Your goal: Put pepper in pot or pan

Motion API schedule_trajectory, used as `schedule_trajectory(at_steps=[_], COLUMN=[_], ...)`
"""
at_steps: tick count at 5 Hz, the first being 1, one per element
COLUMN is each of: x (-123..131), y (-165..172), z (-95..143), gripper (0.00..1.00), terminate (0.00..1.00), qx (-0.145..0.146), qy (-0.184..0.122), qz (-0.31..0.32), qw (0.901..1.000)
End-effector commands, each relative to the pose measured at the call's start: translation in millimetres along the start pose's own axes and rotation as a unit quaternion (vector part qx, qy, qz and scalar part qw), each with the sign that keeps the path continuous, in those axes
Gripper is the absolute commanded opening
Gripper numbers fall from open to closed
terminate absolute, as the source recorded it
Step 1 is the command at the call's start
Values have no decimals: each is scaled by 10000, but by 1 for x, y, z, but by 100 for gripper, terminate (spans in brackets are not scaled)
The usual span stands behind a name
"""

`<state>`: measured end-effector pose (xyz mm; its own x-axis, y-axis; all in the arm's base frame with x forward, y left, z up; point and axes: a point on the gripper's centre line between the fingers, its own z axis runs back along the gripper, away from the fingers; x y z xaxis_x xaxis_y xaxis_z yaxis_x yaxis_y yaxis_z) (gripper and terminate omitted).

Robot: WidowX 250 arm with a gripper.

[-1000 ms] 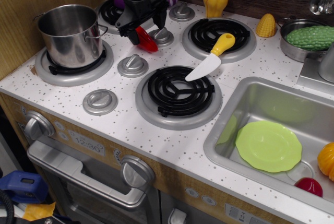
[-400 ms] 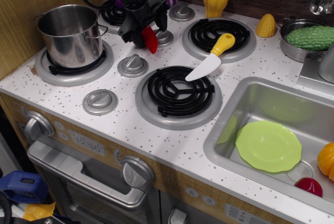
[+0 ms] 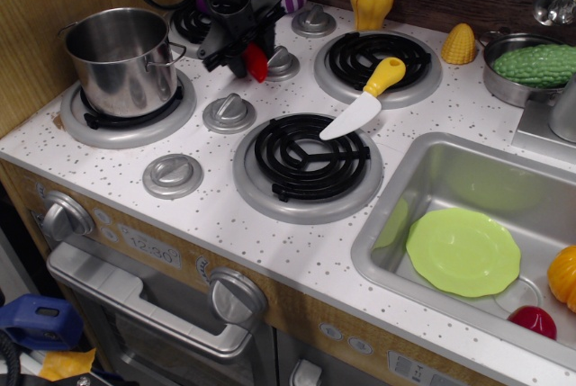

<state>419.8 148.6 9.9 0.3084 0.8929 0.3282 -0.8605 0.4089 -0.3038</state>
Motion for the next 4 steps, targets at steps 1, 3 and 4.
schedule_trajectory(at_steps=[1, 3, 4], x=[23, 39, 44], y=[-20, -34, -31], z=[53, 100, 118], gripper=[0, 0, 0], terminate=[0, 0, 0], qx=[-30, 335, 549], qy=[-641, -1207, -1418], qz=[-277, -584, -688], qw=[9976, 9904, 9860])
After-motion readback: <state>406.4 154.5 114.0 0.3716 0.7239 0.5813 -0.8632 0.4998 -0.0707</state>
